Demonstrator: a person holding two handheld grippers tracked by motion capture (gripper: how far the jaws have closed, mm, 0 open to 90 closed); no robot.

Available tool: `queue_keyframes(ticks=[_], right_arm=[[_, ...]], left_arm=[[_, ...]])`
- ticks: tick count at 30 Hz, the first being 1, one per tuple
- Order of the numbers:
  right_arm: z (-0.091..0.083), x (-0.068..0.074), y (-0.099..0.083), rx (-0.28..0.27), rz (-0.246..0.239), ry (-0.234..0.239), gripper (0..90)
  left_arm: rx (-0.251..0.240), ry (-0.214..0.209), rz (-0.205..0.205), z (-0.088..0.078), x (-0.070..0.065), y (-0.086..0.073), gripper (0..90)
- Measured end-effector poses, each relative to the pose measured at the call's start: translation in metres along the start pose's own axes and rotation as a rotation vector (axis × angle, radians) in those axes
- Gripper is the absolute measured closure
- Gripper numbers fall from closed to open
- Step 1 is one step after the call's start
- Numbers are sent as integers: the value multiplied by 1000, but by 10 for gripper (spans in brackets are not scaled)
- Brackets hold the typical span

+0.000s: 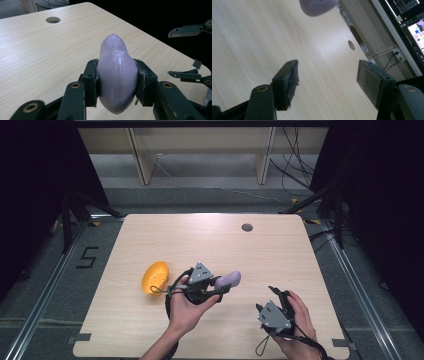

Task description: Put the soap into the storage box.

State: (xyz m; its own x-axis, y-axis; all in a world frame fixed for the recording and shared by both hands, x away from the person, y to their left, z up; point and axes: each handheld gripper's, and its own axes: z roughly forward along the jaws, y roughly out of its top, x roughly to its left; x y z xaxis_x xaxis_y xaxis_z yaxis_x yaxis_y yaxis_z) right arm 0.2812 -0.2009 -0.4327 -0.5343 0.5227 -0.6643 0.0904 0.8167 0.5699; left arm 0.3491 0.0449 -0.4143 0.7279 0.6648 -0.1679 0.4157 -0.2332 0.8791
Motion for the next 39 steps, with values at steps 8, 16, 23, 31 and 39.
queue_keyframes(ticks=[8,16,23,31,39], right_arm=[[2,-1,-3,9,26,6,345],[2,-1,-3,9,42,6,345],[2,0,-3,11,58,7,345],[2,-1,-4,7,49,8,344],[2,-1,-4,7,54,8,344]], left_arm=[[-35,42,-8,-13,4,-5,588],[-70,86,-33,-23,8,-11,588],[-87,127,-42,-28,13,-18,588],[-104,162,-58,-35,18,-21,588],[-120,212,-61,-42,22,-24,588]])
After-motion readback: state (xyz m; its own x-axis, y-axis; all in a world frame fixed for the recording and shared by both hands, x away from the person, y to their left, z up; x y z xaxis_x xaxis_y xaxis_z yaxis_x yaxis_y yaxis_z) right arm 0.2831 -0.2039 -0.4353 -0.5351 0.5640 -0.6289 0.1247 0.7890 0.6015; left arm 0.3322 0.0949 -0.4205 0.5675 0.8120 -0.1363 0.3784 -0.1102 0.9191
